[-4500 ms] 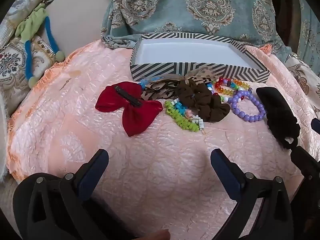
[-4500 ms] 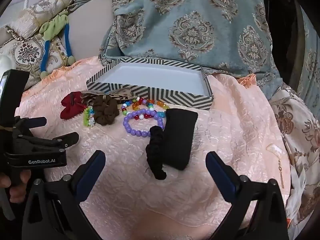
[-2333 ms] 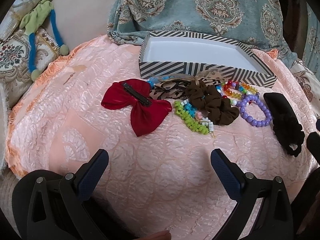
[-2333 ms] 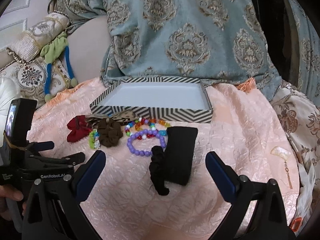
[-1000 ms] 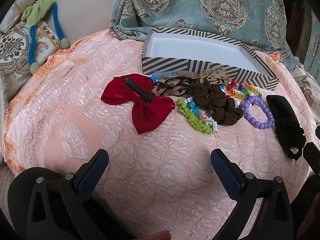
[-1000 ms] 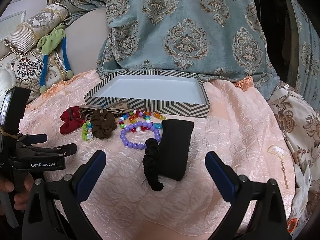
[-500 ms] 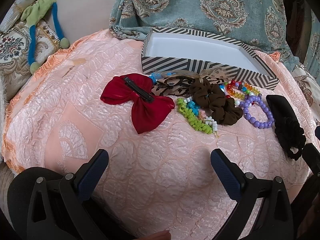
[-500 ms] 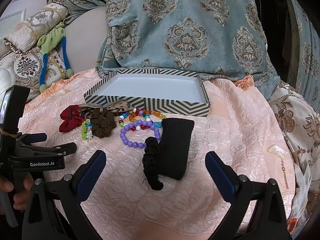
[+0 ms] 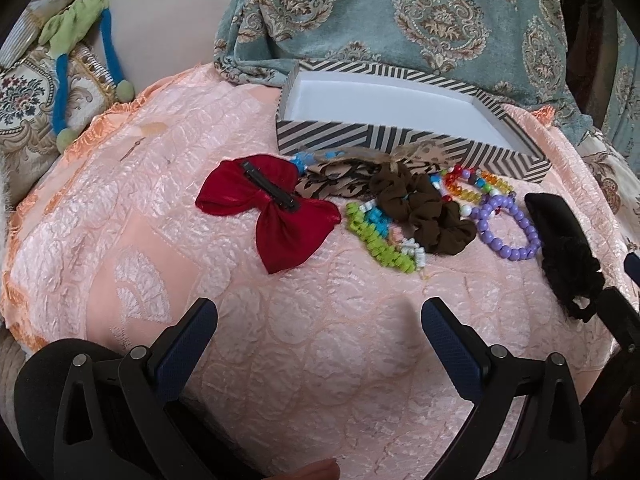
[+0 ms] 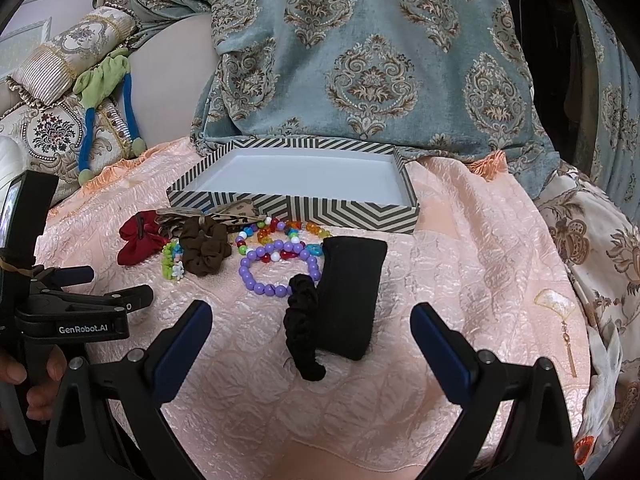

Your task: Organize jewelry

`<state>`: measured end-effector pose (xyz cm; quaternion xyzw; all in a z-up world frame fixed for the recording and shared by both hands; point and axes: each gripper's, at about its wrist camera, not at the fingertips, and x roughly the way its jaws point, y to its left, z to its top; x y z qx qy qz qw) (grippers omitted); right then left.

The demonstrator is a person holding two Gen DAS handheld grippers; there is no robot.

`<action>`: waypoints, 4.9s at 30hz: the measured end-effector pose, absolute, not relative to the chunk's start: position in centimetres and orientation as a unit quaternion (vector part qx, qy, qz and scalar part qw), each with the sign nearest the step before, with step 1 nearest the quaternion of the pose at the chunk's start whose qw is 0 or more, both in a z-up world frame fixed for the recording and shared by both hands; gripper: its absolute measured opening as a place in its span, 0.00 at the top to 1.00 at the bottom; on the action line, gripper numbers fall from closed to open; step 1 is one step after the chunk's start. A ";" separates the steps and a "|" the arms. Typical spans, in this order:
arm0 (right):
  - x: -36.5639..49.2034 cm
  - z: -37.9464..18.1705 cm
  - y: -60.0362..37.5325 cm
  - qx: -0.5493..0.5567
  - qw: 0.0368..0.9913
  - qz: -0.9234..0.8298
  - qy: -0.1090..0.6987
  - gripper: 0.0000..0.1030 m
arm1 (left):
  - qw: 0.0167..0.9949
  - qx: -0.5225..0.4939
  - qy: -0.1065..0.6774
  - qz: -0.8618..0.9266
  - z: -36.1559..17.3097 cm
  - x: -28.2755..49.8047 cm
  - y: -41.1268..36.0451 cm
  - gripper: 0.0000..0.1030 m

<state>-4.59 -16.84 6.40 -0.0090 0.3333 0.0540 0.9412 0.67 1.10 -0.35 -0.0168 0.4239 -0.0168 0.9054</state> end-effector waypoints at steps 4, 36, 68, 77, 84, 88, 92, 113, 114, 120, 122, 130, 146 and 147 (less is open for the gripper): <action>-4.6 6.4 -17.0 -0.006 0.941 0.053 0.333 0.02 | 0.906 -0.035 0.422 -0.017 -0.2 1.0 1.9 0.13; 2.7 1.2 -19.3 0.012 0.884 0.015 0.467 0.03 | 0.880 -0.055 0.471 0.002 -0.5 8.7 5.6 0.23; 2.5 1.5 -19.0 0.006 0.886 0.000 0.464 0.07 | 0.892 -0.087 0.441 0.049 -0.9 7.9 7.9 0.95; 1.9 3.2 -20.6 0.051 0.906 0.010 0.420 0.70 | 0.923 -0.051 0.381 0.035 1.5 6.4 6.4 1.00; 1.3 4.8 -20.6 0.059 0.922 0.033 0.382 0.70 | 0.940 -0.056 0.334 -0.034 3.5 4.9 5.4 1.00; 1.5 4.6 -20.1 0.047 0.919 0.031 0.391 0.70 | 0.936 -0.059 0.345 -0.033 3.2 5.3 5.5 1.00; 1.6 4.4 -20.1 0.045 0.917 0.022 0.397 0.70 | 0.930 -0.071 0.358 -0.029 2.7 5.6 5.7 1.00; 1.5 3.9 -20.2 0.040 0.915 0.013 0.402 0.70 | 0.933 -0.054 0.352 -0.052 2.6 5.0 4.3 1.00; 1.5 3.9 -20.2 0.039 0.915 0.012 0.402 0.70 | 0.934 -0.049 0.351 -0.052 2.6 4.9 4.1 1.00; 1.5 3.7 -20.3 0.037 0.914 0.007 0.405 0.70 | 0.930 -0.056 0.359 -0.053 2.3 5.2 4.3 1.00; 1.5 3.6 -20.4 0.040 0.913 0.007 0.407 0.70 | 0.929 -0.059 0.362 -0.051 2.2 5.3 4.4 1.00; 1.6 3.6 -20.0 0.026 0.912 0.006 0.410 0.70 | 0.929 -0.055 0.363 -0.052 2.2 5.2 4.2 1.00; 1.6 3.4 -19.9 0.023 0.911 0.007 0.412 0.70 | 0.929 -0.056 0.363 -0.052 2.3 5.2 4.1 1.00; 1.6 3.4 -19.9 0.023 0.911 0.008 0.412 0.70 | 0.929 -0.057 0.362 -0.052 2.3 5.1 4.1 1.00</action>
